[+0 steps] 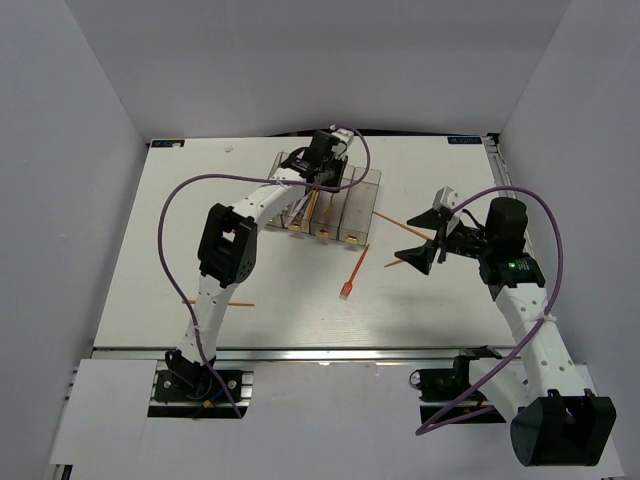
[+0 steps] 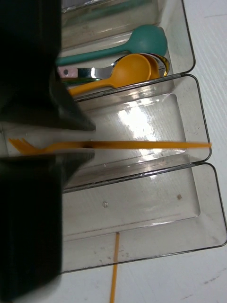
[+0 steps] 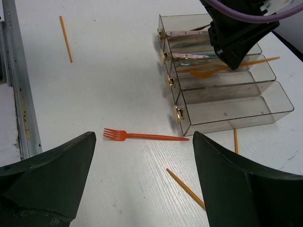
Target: Sort the eating utensils into containers
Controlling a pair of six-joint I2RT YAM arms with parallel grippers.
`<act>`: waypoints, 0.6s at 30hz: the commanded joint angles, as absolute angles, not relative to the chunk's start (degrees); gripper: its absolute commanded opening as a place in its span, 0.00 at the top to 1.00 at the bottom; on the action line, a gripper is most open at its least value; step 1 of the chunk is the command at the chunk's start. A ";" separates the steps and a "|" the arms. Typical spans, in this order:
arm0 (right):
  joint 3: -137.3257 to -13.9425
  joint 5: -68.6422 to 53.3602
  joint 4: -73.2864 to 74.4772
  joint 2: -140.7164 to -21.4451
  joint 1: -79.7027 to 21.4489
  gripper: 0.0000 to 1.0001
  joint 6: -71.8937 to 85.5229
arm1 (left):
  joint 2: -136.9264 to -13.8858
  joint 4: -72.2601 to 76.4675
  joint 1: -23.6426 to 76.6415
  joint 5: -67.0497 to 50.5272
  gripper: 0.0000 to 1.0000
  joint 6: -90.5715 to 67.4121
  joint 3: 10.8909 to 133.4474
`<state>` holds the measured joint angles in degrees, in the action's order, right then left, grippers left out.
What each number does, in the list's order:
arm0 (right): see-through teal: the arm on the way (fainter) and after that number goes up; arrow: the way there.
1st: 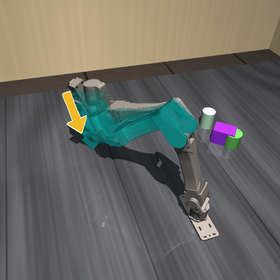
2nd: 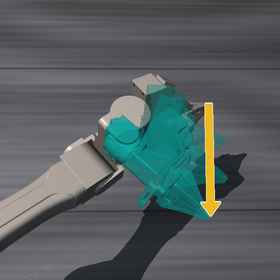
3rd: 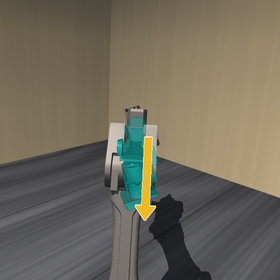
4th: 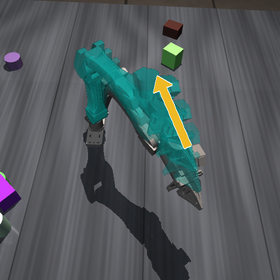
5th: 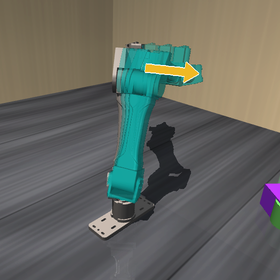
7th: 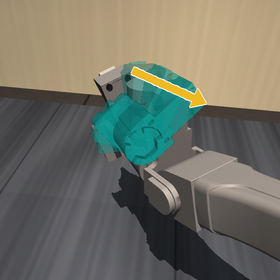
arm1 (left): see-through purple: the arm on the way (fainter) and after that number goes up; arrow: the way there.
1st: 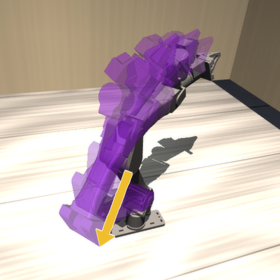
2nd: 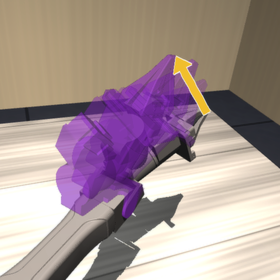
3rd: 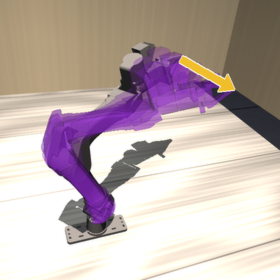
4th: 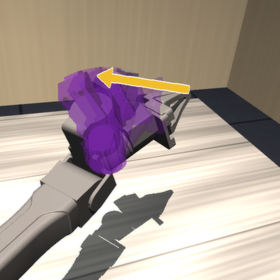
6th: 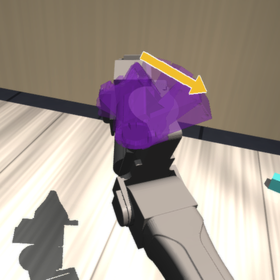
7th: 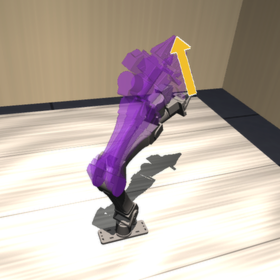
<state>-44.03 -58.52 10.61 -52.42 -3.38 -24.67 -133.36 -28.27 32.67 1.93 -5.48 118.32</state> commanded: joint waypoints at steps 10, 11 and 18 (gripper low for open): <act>-44.12 -59.24 10.72 -51.95 -2.46 0.11 -25.58 | -117.97 -28.04 32.52 -2.17 0.44 -6.15 109.19; -44.12 -59.24 10.90 -51.86 -2.29 0.11 -25.66 | -115.77 -28.04 32.52 -3.94 0.45 -5.89 106.81; -44.38 -59.59 11.43 -51.33 -1.14 0.11 -26.45 | -94.41 -21.20 34.00 -22.14 0.67 -10.18 74.74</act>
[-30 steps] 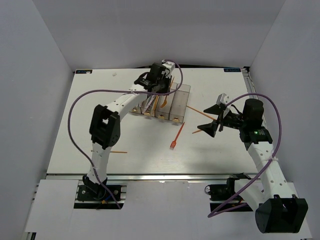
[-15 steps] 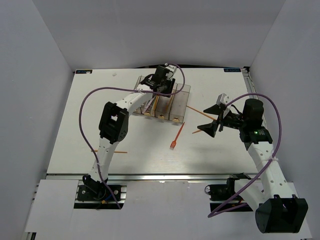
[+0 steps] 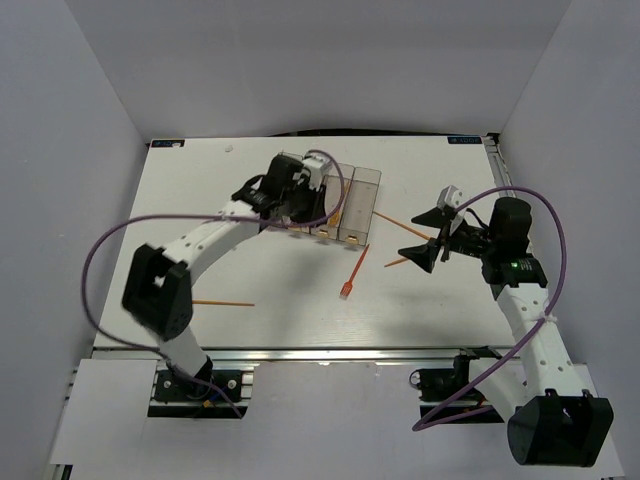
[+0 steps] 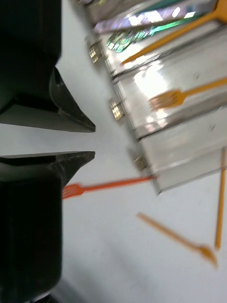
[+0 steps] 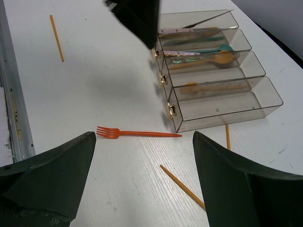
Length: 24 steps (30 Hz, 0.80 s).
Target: Sort the eating utensils into containers
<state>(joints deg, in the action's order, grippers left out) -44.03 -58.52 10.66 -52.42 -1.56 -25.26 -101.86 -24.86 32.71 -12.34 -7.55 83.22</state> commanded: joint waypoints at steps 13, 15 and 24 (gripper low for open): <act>-43.95 -59.85 10.99 -52.12 1.49 0.11 -25.93 | -97.81 -17.14 46.84 -6.78 0.47 -15.55 68.11; -43.77 -60.03 10.90 -52.12 1.58 0.11 -25.75 | -100.96 -16.79 48.51 -2.30 0.45 -15.64 69.43; -43.77 -60.38 10.90 -52.03 1.67 0.11 -25.75 | -111.00 -16.88 51.15 6.59 0.42 -17.14 76.72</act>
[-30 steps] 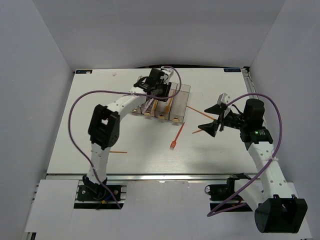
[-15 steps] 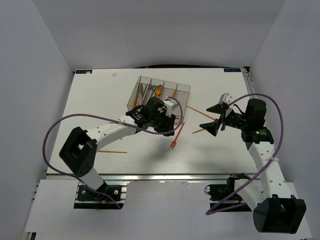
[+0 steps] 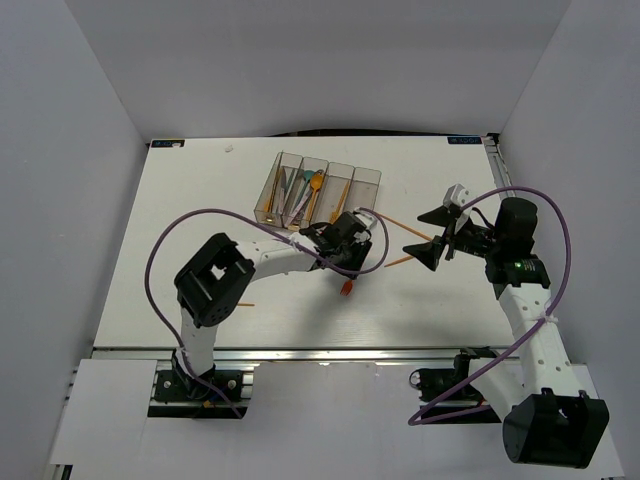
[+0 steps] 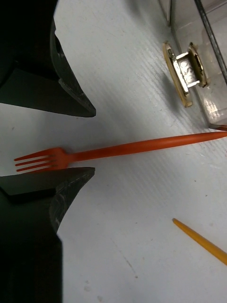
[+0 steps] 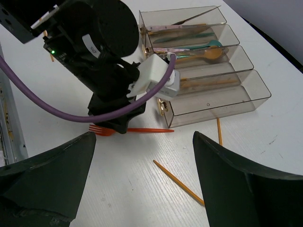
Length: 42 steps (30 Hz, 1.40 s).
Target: Sort the eating utensils into containers
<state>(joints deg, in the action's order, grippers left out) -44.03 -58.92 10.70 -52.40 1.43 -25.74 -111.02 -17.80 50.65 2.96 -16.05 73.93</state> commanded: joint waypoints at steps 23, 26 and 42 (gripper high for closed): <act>-43.95 -60.12 10.81 -51.94 1.76 0.10 -25.58 | -108.38 -18.98 53.61 4.49 1.00 -17.76 74.00; -43.95 -60.12 10.81 -51.86 1.76 0.11 -25.58 | -104.07 -20.56 53.70 3.17 1.00 -15.83 74.62; -44.03 -60.38 10.90 -51.24 1.84 0.11 -25.40 | -112.66 -22.50 35.87 -1.41 1.00 -10.11 100.97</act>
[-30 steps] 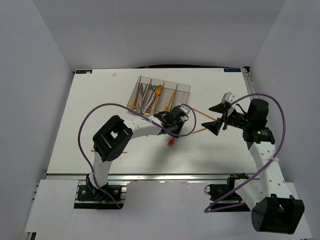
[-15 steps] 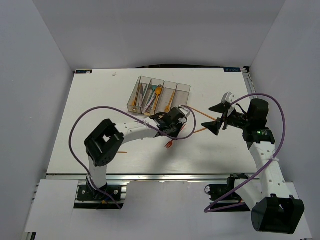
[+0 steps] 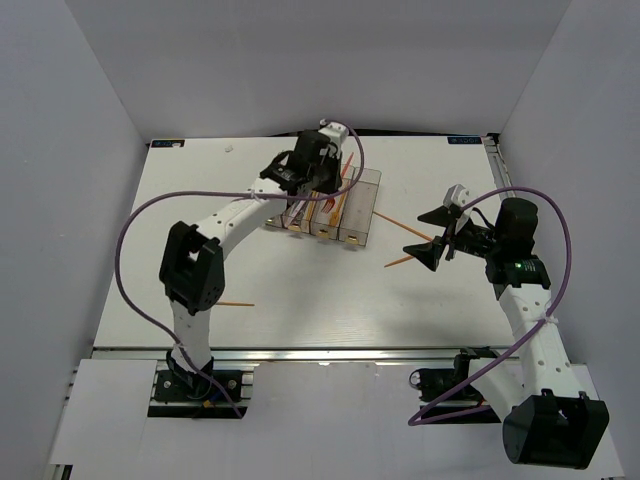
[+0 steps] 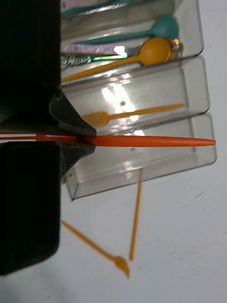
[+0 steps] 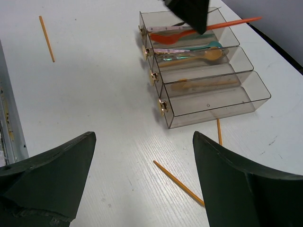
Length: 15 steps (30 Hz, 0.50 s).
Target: Sort the eating utensils into containers
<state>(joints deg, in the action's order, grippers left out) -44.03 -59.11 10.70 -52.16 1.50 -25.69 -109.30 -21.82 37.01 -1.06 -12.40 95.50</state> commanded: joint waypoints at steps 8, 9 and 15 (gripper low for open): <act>-44.03 -60.38 10.90 -51.59 2.11 0.11 -25.40 | -123.66 -24.08 32.17 -1.14 0.95 -10.02 112.23; -43.95 -60.29 10.81 -51.77 2.11 0.11 -25.40 | -124.88 -24.00 31.99 -1.23 0.93 -10.02 112.67; -43.95 -59.94 10.81 -51.94 2.11 0.11 -25.49 | -126.30 -24.17 31.99 -0.79 0.69 -11.25 112.41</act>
